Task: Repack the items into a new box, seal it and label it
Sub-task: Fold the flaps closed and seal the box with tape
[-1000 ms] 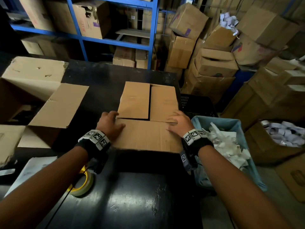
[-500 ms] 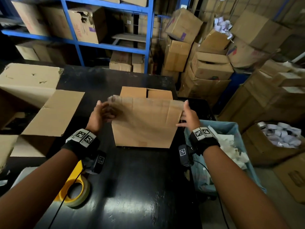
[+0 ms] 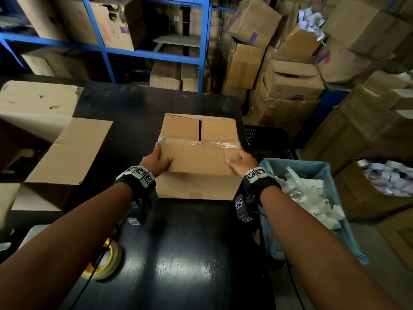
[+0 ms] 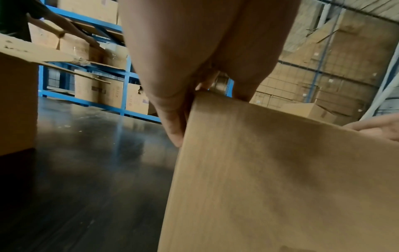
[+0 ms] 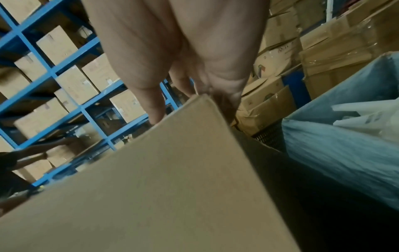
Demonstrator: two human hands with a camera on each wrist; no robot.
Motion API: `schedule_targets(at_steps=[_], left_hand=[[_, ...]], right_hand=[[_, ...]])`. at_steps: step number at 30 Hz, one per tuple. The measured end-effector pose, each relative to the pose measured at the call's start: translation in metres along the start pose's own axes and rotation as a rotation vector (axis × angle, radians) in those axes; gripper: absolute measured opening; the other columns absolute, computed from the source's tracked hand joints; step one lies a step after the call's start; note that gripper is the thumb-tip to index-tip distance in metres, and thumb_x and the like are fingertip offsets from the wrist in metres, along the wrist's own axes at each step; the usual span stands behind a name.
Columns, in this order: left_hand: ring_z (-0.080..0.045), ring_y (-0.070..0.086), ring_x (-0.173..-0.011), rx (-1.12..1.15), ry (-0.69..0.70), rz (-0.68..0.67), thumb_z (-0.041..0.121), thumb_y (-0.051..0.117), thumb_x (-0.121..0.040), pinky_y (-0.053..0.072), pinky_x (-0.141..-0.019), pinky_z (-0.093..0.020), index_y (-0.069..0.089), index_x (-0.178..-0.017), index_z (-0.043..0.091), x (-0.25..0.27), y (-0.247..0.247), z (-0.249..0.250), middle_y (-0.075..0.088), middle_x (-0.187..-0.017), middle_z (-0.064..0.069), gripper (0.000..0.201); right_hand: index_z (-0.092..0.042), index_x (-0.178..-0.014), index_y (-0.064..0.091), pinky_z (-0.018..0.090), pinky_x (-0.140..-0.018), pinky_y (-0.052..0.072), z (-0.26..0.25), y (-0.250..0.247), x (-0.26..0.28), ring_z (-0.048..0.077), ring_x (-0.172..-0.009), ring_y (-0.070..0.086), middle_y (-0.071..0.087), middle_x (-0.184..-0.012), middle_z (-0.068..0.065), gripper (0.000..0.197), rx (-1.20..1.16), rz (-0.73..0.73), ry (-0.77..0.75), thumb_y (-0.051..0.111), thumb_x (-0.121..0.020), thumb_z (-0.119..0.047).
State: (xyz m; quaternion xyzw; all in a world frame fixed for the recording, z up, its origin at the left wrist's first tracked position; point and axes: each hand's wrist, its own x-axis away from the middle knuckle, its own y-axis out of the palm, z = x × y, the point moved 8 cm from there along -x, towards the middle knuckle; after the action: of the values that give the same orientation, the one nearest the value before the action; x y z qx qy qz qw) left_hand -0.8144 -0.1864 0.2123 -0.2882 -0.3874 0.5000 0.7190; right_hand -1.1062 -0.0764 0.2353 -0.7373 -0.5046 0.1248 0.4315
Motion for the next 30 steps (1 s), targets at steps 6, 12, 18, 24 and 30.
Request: schedule_targets(at_steps=[6,12,18,24,30], left_hand=[[-0.035,0.054,-0.118,-0.053,0.018,0.008,0.057,0.057,-0.082,0.045,-0.1,-0.043,0.02,-0.148,0.024,0.04,-0.004,-0.002,0.052,-0.136,-0.013,0.082],[-0.032,0.061,-0.104,-0.077,0.026,0.072,0.054,0.06,-0.082,0.05,-0.088,-0.039,0.037,-0.133,0.023,0.094,-0.01,-0.012,0.061,-0.119,-0.013,0.064],[-0.03,0.064,-0.079,-0.203,-0.006,0.169,0.066,0.042,-0.085,0.053,-0.072,-0.038,0.048,-0.102,0.024,0.079,-0.036,-0.025,0.066,-0.091,-0.009,0.046],[-0.028,0.059,-0.086,-0.083,-0.04,0.115,0.061,0.045,-0.086,0.047,-0.078,-0.037,0.056,-0.104,0.02,0.0,-0.047,-0.009,0.063,-0.101,-0.012,0.046],[-0.038,0.054,-0.117,-0.117,0.016,0.05,0.046,0.039,-0.096,0.042,-0.098,-0.038,0.062,-0.122,0.013,-0.062,-0.039,0.02,0.059,-0.127,-0.019,0.048]], right_hand=[[-0.029,-0.152,0.015,0.039,-0.104,0.039,0.014,-0.004,0.019,0.035,-0.129,0.045,0.046,-0.141,0.013,0.076,0.107,0.035,0.027,0.055,-0.089,-0.038],[-0.028,-0.149,0.03,0.034,-0.111,0.033,0.034,-0.001,0.051,0.025,-0.138,0.038,0.037,-0.153,0.001,0.077,0.153,-0.147,-0.078,0.065,-0.083,-0.046],[-0.025,-0.152,0.021,0.039,-0.11,0.033,0.036,-0.016,0.043,0.03,-0.139,0.036,0.035,-0.154,0.005,0.079,0.195,-0.166,-0.002,0.048,-0.088,-0.064],[-0.022,-0.149,0.033,0.038,-0.11,0.032,0.015,-0.039,-0.017,0.032,-0.137,0.038,0.04,-0.15,0.009,0.06,0.084,0.018,0.035,0.047,-0.094,-0.044],[-0.019,-0.142,0.045,0.036,-0.108,0.035,0.005,-0.023,-0.062,0.03,-0.132,0.045,0.047,-0.146,0.008,0.06,0.131,-0.121,0.067,0.043,-0.094,-0.055]])
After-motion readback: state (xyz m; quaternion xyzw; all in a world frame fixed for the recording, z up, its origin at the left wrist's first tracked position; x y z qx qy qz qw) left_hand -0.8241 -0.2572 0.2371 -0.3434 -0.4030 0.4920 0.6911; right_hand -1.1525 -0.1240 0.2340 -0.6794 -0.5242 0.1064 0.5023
